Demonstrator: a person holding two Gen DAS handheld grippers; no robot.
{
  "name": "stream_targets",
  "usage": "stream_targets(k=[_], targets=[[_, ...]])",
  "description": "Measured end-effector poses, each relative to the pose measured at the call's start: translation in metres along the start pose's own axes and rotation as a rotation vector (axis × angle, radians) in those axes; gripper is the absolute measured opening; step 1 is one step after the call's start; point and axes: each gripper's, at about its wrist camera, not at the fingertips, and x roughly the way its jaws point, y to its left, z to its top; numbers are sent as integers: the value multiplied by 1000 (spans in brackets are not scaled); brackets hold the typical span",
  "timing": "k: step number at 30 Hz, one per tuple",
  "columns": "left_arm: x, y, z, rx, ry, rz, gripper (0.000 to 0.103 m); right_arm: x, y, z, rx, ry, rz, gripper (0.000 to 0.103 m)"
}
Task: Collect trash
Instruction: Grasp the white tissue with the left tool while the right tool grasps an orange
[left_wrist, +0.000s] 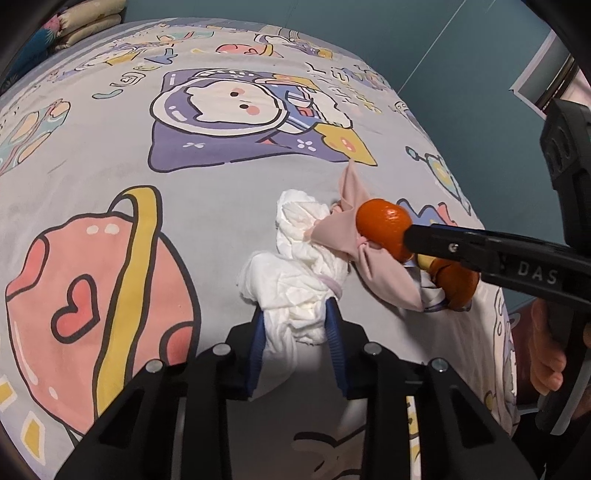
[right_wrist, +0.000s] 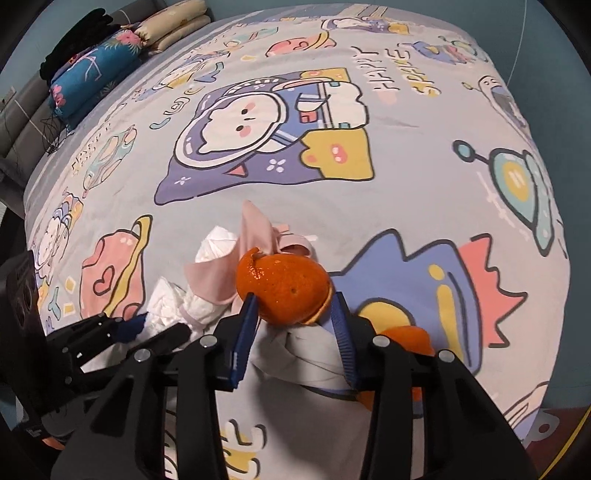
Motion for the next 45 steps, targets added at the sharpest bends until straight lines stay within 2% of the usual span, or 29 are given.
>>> stream_targets(k=[6, 15, 16, 19, 24, 30, 33, 39, 41, 42, 43, 45], targets=[[-2, 3, -1, -13, -3, -27, 25, 10, 9, 2, -9, 11, 2, 39], [-7, 2, 0, -11, -3, -24, 20, 9, 17, -3, -44, -7, -24, 33], [-8, 1, 0, -9, -4, -22, 20, 8, 17, -4, -41, -12, -25, 28], [-10, 0, -1, -3, -5, -15, 20, 2, 17, -7, -44, -26, -28, 0], [-13, -1, -3, -4, -5, -5, 20, 1, 11, -10, -18, -24, -10, 0], [-23, -3, -5, 5, -16, -3, 19, -12, 10, -11, -18, -62, 4, 0], [-29, -3, -4, 4, -23, -10, 19, -19, 11, -9, -27, -63, 40, 0], [-35, -1, -6, -6, -33, -25, 19, -24, 17, -6, -44, -63, 14, 3], [-35, 0, -6, -10, -33, -29, 19, -26, 19, -6, -51, -73, 2, 19], [-35, 0, -6, -10, -33, -31, 19, -29, 19, -6, -48, -87, 1, 42], [-35, 0, -6, -11, -34, -33, 19, -31, 19, -7, -46, -98, -1, 52], [-36, 0, -6, -12, -36, -35, 19, -29, 20, -6, -56, -91, -23, 48]])
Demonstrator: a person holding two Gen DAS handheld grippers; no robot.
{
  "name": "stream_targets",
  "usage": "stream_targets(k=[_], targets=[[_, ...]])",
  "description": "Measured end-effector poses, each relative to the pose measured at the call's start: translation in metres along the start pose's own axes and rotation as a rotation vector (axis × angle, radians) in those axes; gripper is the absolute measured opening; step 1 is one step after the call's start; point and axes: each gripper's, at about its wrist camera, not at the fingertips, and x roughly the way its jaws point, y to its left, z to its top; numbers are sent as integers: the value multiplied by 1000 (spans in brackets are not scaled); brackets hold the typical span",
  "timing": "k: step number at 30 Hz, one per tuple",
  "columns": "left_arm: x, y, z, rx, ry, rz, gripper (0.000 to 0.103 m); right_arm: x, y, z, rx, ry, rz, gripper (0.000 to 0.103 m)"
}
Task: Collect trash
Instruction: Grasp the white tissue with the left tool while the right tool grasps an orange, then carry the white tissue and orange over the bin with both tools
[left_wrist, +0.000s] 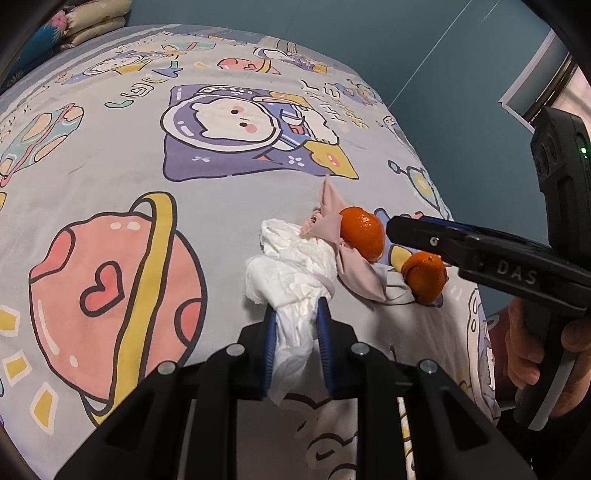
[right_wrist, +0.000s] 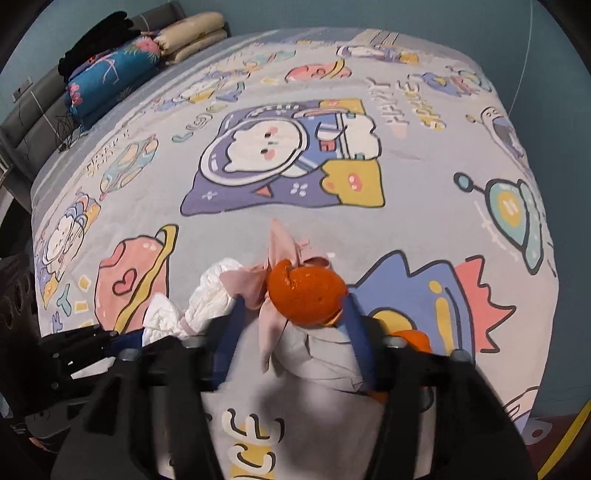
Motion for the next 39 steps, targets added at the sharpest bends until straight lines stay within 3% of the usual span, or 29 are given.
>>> stream_targets(k=[8, 12, 17, 22, 39], targets=[[-3, 0, -1, -4, -1, -6, 19, 34, -8, 4, 21, 61, -29, 48], [-7, 5, 0, -8, -4, 0, 19, 46, -12, 5, 55, 77, 13, 48], [-10, 10, -1, -21, -3, 3, 19, 45, -6, 2, 33, 68, -1, 41], [-11, 10, -2, -21, -2, 2, 19, 38, -2, -5, 21, 48, -12, 33], [-38, 0, -7, 10, -42, 17, 19, -26, -31, -21, 108, -37, 49, 32]])
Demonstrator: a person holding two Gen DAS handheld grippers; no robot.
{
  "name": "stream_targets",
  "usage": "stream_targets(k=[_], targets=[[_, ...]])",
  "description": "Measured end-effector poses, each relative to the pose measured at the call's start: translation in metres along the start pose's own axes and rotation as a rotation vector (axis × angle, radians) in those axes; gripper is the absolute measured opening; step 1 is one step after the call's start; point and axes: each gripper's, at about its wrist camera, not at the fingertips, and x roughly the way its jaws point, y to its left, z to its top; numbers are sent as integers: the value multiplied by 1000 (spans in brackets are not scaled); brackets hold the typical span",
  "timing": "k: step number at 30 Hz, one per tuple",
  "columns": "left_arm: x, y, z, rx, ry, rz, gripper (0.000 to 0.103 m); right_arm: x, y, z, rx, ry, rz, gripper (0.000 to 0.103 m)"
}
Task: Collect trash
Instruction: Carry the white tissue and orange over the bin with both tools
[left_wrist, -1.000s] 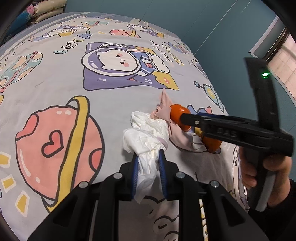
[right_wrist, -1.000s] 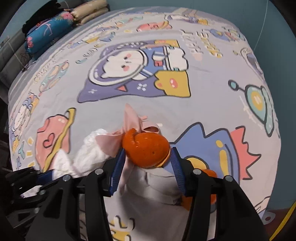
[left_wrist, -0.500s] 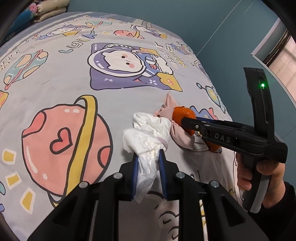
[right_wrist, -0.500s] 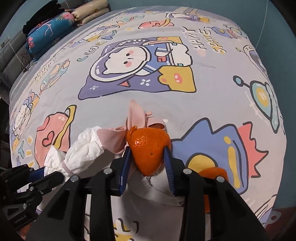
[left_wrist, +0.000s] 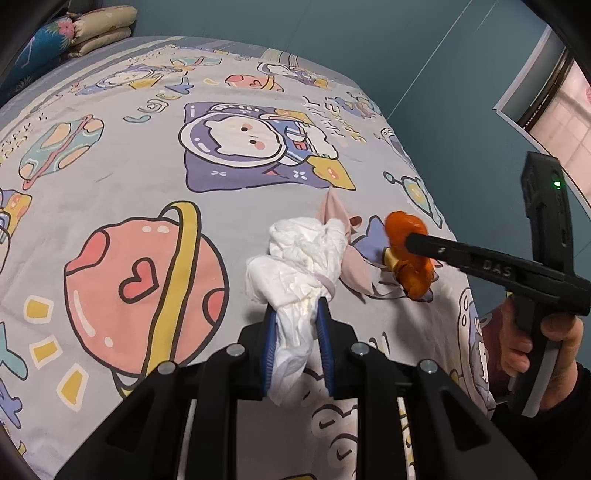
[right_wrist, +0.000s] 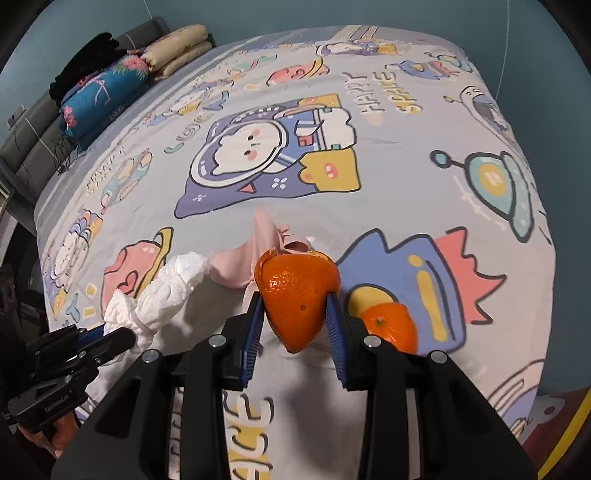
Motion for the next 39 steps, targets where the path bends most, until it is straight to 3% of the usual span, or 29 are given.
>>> stream_targets(k=[6, 15, 26, 39], targets=[[-17, -12, 1, 30, -36, 15, 19, -42, -16, -9, 29, -68, 2, 32], [-48, -61, 2, 109, -105, 14, 20, -123, -45, -43, 64, -184, -10, 32], [-72, -167, -4, 266, -162, -64, 20, -207, -104, -96, 171, -303, -79, 32], [-59, -286, -23, 455, -150, -140, 20, -270, -171, -158, 284, -378, -198, 32]])
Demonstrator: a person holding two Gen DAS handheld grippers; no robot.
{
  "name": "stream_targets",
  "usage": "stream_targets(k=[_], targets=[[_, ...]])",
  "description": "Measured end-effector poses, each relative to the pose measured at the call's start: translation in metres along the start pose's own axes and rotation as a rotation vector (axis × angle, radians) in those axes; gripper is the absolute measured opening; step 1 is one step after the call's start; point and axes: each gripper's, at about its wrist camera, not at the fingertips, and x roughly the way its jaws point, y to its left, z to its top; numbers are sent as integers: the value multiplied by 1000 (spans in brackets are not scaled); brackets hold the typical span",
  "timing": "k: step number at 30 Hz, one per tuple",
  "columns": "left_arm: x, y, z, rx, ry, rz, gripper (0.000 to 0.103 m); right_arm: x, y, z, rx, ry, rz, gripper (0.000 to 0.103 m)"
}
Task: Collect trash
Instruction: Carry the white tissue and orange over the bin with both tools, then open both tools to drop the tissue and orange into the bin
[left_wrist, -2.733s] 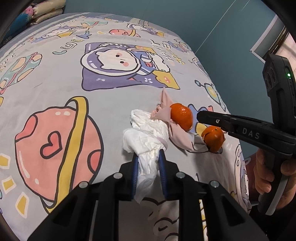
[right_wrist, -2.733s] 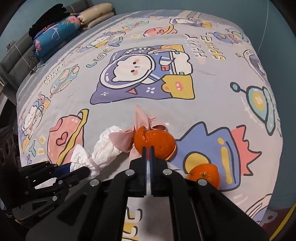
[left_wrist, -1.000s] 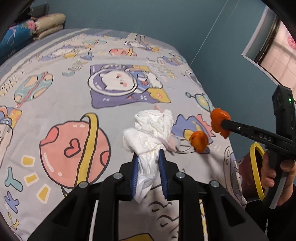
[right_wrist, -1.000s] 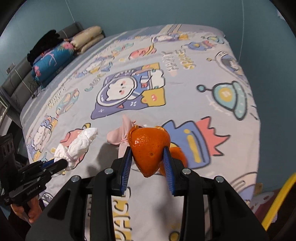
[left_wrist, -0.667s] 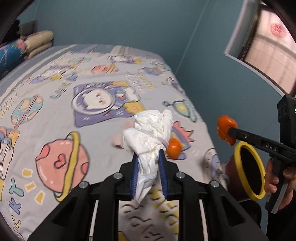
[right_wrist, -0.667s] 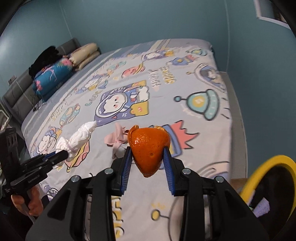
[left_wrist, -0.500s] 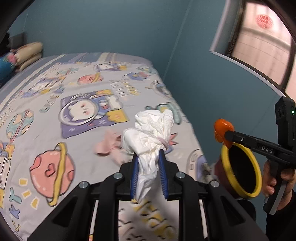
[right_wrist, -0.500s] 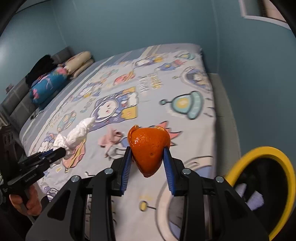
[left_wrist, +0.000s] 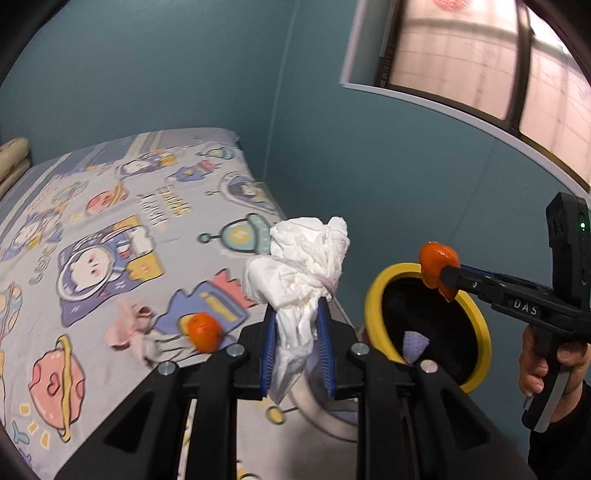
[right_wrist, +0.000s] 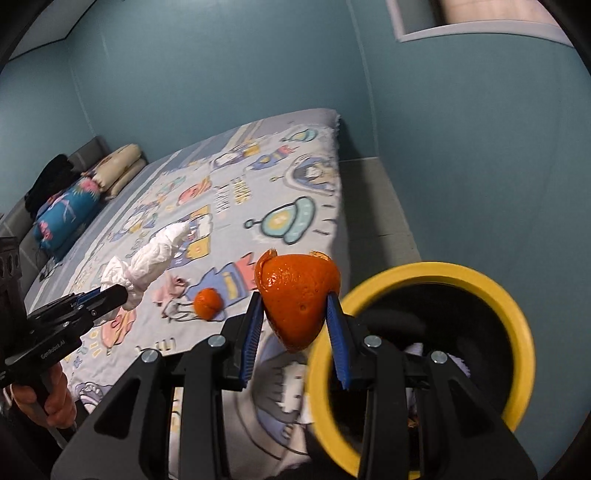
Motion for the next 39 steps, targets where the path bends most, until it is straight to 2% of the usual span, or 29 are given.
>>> stream_targets(k=[11, 21, 39], targets=[[35, -69, 5, 97, 23, -49, 20, -20, -57, -22, 76, -6, -82, 33], [68, -121, 2, 183, 44, -75, 20, -15, -89, -42, 130, 26, -125, 33], [115, -159, 0, 224, 114, -118, 20, -6, -121, -57, 195, 71, -178, 35]])
